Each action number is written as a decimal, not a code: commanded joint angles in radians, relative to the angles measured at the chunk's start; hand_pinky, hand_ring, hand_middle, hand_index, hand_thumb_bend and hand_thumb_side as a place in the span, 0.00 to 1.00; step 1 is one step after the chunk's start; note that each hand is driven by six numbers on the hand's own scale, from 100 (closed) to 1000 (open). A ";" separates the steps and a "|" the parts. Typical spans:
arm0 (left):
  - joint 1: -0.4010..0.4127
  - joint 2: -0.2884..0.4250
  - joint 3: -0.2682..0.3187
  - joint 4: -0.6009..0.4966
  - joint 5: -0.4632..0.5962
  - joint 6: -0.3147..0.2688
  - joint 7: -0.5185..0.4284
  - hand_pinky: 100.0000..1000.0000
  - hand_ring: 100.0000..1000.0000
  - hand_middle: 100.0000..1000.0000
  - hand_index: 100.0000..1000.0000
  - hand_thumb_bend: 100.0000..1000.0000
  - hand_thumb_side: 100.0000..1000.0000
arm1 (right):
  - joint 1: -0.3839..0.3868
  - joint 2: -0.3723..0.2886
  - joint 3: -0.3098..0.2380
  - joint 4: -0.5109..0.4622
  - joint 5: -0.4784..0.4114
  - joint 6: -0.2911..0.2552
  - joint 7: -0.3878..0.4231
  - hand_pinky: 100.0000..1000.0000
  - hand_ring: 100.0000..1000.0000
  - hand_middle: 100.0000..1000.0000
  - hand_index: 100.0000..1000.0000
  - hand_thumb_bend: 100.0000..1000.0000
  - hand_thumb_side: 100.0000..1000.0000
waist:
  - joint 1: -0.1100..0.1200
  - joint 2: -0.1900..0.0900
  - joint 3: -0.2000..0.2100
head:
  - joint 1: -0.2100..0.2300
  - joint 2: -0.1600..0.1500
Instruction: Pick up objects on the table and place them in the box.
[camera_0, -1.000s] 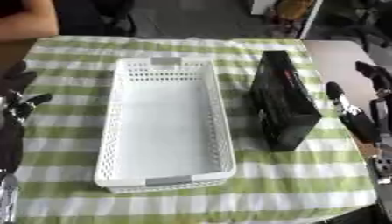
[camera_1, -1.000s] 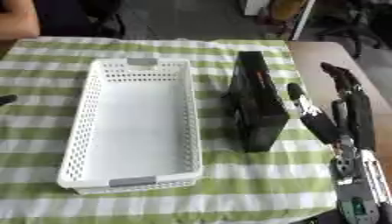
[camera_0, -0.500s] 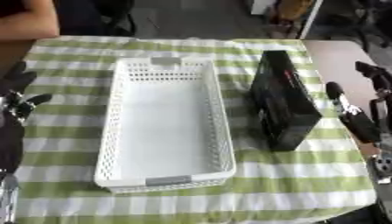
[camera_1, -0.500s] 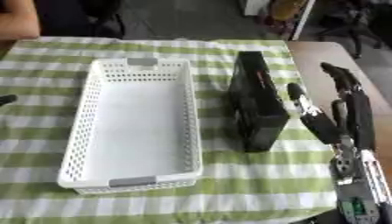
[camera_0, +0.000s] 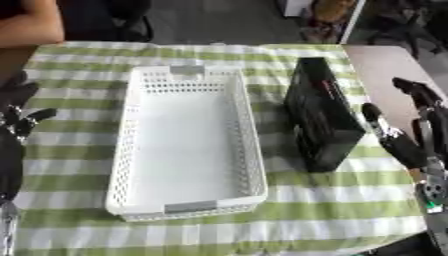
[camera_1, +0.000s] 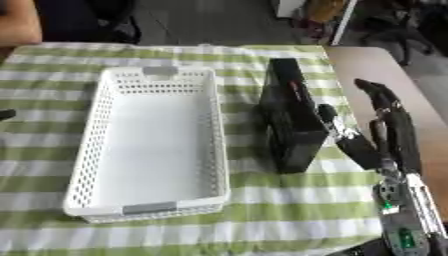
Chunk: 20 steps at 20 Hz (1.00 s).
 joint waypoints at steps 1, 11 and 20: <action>-0.005 0.011 -0.001 -0.013 0.003 -0.001 -0.003 0.76 1.00 1.00 0.81 0.06 1.00 | -0.001 -0.026 0.004 -0.008 -0.005 -0.008 0.006 0.89 0.82 0.77 0.88 0.61 0.99 | 0.001 -0.006 0.001 | -0.014 -0.006; -0.006 0.011 -0.003 -0.013 0.003 0.000 -0.004 0.76 1.00 1.00 0.81 0.06 1.00 | 0.000 -0.030 0.020 0.000 -0.008 -0.021 0.019 0.89 0.82 0.77 0.88 0.61 0.99 | 0.001 -0.006 0.003 | -0.016 -0.006; -0.006 0.011 -0.004 -0.013 0.004 0.000 -0.006 0.76 1.00 1.00 0.81 0.06 1.00 | 0.003 -0.037 0.038 0.008 -0.016 -0.039 0.033 0.90 0.82 0.77 0.88 0.61 0.99 | 0.000 -0.006 0.005 | -0.018 -0.006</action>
